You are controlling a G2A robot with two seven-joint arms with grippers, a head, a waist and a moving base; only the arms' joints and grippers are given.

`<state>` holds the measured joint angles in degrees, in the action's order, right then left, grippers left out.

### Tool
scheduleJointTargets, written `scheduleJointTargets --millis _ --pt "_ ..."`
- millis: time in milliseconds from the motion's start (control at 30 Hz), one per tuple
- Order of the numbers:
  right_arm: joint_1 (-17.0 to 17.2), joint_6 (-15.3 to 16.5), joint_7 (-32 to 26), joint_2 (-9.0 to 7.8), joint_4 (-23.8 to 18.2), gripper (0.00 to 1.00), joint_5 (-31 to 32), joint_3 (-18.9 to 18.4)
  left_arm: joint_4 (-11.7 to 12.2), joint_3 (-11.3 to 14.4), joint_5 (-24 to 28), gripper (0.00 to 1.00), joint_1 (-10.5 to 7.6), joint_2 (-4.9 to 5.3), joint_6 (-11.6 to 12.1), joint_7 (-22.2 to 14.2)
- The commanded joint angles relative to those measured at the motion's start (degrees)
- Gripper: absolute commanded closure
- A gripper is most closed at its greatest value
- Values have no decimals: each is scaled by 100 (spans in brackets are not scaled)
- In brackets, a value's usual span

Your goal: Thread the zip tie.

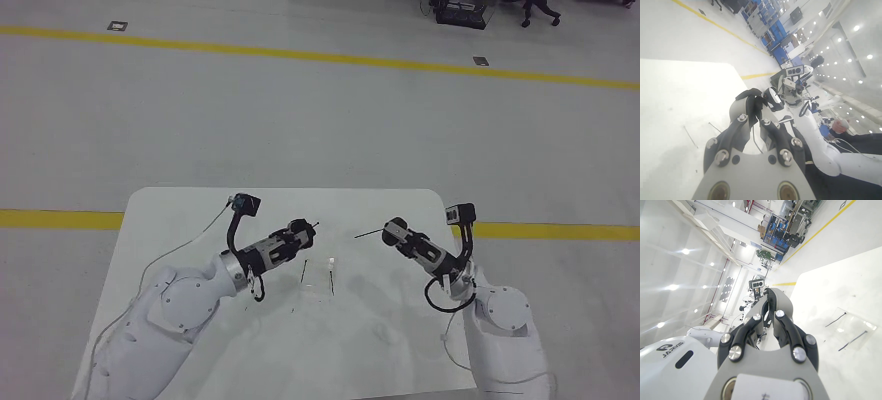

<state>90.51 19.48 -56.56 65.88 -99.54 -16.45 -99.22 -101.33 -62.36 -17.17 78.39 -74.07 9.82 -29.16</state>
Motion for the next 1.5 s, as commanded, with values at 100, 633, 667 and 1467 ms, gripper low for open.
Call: scheduleJointTargets --millis 100,633,667,1467 --pt "-4 0 -6 3 -8 100 8 -8 -11 23 -44 100 -42 7 -104 -70" --pt "-28 0 49 16 -495 100 680 48 184 62 1388 100 3 48 -52 -745" --pt "-29 0 42 21 -491 100 671 70 195 67 1510 100 2 51 -61 -790" --pt "-55 0 243 3 -592 100 1013 307 253 164 1705 100 -107 82 -276 -680"
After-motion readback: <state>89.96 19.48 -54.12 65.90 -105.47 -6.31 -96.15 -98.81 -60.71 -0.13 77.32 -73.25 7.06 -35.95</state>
